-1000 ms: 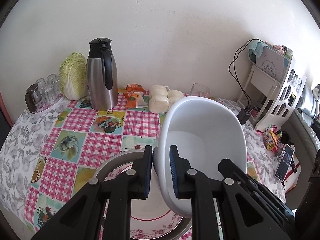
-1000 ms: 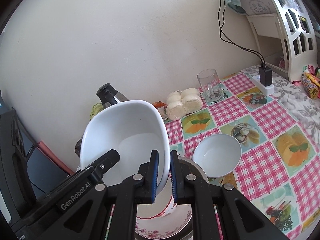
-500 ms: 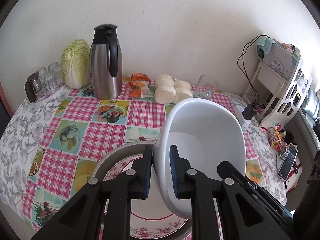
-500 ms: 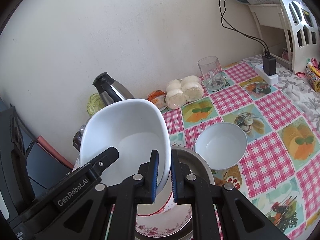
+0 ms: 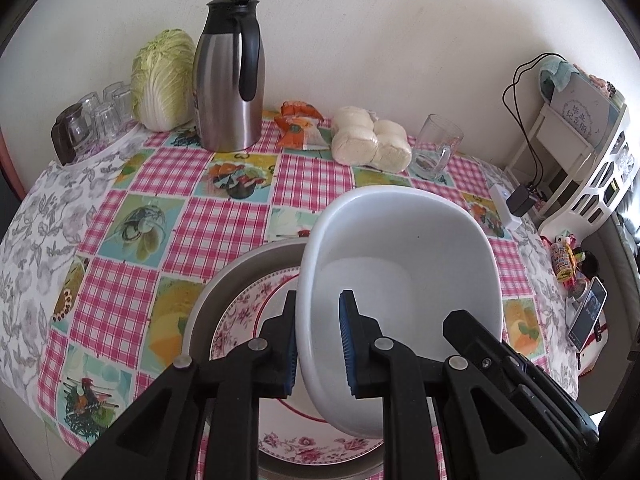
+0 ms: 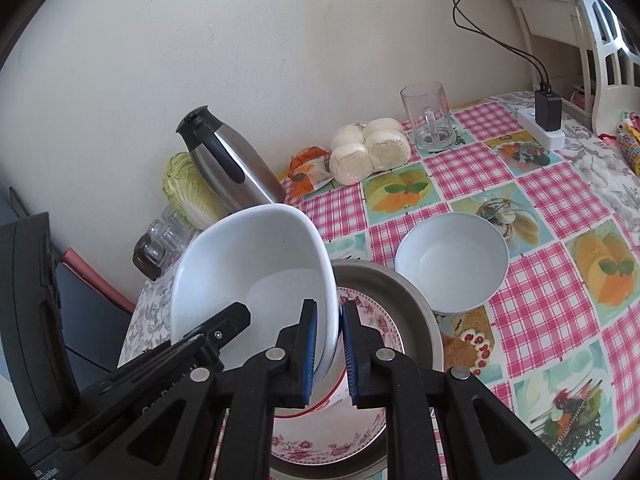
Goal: Organize plates and bowls
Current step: 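Lower the white square bowl into the red-rimmed bowl with both grippers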
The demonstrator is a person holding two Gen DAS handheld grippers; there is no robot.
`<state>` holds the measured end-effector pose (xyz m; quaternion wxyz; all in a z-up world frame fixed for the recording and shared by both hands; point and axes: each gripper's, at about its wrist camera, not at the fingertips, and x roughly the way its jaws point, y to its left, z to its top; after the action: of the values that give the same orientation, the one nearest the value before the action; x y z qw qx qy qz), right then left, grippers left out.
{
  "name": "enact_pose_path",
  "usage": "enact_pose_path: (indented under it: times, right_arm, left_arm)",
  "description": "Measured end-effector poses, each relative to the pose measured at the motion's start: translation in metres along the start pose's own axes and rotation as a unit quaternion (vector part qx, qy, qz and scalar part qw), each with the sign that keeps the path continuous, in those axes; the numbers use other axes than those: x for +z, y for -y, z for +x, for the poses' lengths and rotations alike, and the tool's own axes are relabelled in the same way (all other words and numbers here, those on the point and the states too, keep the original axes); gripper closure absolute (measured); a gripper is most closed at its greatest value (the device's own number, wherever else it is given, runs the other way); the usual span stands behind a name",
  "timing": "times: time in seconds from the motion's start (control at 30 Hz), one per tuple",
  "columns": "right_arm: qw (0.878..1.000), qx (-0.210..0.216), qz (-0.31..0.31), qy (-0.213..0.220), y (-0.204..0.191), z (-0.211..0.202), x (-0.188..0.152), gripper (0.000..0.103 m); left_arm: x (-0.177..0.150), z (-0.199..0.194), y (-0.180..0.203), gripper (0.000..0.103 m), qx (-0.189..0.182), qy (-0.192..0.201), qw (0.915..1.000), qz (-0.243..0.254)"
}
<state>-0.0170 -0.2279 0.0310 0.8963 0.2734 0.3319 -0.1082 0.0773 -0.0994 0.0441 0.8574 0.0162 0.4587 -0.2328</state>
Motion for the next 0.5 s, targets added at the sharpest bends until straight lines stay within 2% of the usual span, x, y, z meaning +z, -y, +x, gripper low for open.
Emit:
enact_pose_path:
  times: [0.5]
  right_arm:
    - [0.999, -0.007, -0.01, -0.029, -0.006, 0.012, -0.008, 0.087]
  left_arm:
    - [-0.008, 0.012, -0.015, 0.083, -0.007, -0.033, 0.9991, -0.025]
